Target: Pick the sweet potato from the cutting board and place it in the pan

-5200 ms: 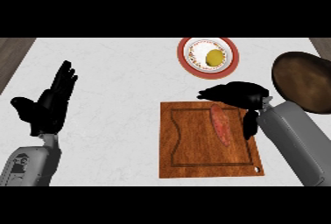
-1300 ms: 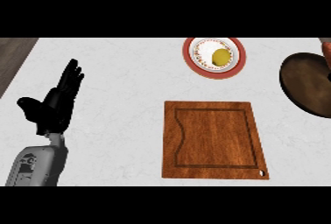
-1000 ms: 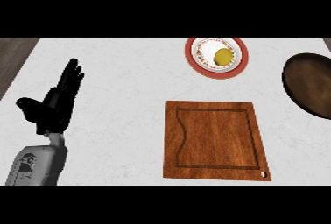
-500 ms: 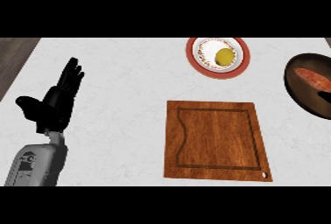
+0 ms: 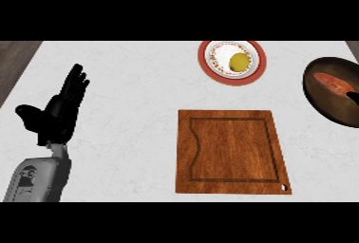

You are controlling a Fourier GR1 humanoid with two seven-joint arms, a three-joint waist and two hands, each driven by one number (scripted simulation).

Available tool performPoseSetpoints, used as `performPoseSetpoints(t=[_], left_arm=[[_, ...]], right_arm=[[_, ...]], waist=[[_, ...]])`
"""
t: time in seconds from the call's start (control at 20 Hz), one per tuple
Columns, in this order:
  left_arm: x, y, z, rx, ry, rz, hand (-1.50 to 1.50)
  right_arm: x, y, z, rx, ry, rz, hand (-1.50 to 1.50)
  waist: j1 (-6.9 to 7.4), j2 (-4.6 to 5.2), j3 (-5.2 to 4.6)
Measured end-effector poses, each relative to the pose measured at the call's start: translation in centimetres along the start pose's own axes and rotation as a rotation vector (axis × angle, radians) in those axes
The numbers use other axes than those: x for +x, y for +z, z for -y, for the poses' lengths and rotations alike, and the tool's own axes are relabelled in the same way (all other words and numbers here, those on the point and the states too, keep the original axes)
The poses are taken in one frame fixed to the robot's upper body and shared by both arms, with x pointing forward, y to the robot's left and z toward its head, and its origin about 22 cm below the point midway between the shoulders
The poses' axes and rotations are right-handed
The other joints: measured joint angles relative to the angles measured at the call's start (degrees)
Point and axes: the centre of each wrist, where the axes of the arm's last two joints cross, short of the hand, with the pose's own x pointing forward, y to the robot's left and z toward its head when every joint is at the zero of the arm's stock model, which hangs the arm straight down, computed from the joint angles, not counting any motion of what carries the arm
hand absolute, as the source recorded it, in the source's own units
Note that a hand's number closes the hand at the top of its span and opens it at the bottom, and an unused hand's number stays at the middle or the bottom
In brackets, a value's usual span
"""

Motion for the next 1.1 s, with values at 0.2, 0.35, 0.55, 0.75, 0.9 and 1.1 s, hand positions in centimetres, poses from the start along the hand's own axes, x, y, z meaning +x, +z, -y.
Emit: performPoseSetpoints(t=[0.2, 0.35, 0.55, 0.75, 0.9, 1.1], left_arm=[[-0.4, 0.6, -1.1, 0.019, -0.008, -0.018, 0.0], [-0.4, 0.5, -1.2, 0.039, -0.013, -0.027, 0.0], [-0.3, 1.1, -1.4, 0.057, -0.019, -0.038, 0.0], [-1.2, 1.7, -2.4, 0.077, -0.021, -0.045, 0.0], [-1.4, 1.6, -2.5, 0.084, -0.024, -0.053, 0.0], [-1.2, 1.7, -2.5, 0.085, -0.021, -0.049, 0.0]], right_arm=[[-1.6, 0.8, 0.0, 0.017, -0.139, 0.011, -1.5], [-2.6, 1.8, -0.3, 0.067, -0.222, 0.035, -1.5], [-3.6, 2.4, 0.7, 0.119, -0.281, 0.08, -1.5], [-5.2, 4.2, 1.5, 0.143, -0.306, 0.115, -1.5], [-5.5, 5.6, 2.1, 0.152, -0.313, 0.127, -1.5], [-5.7, 8.5, 3.3, 0.174, -0.312, 0.115, -1.5]], waist=[[-1.13, -0.63, -0.19], [-2.31, -1.14, -0.32], [-3.57, -1.76, -0.48], [-4.72, -2.09, -0.64], [-5.23, -2.22, -0.71], [-5.01, -2.11, -0.69]])
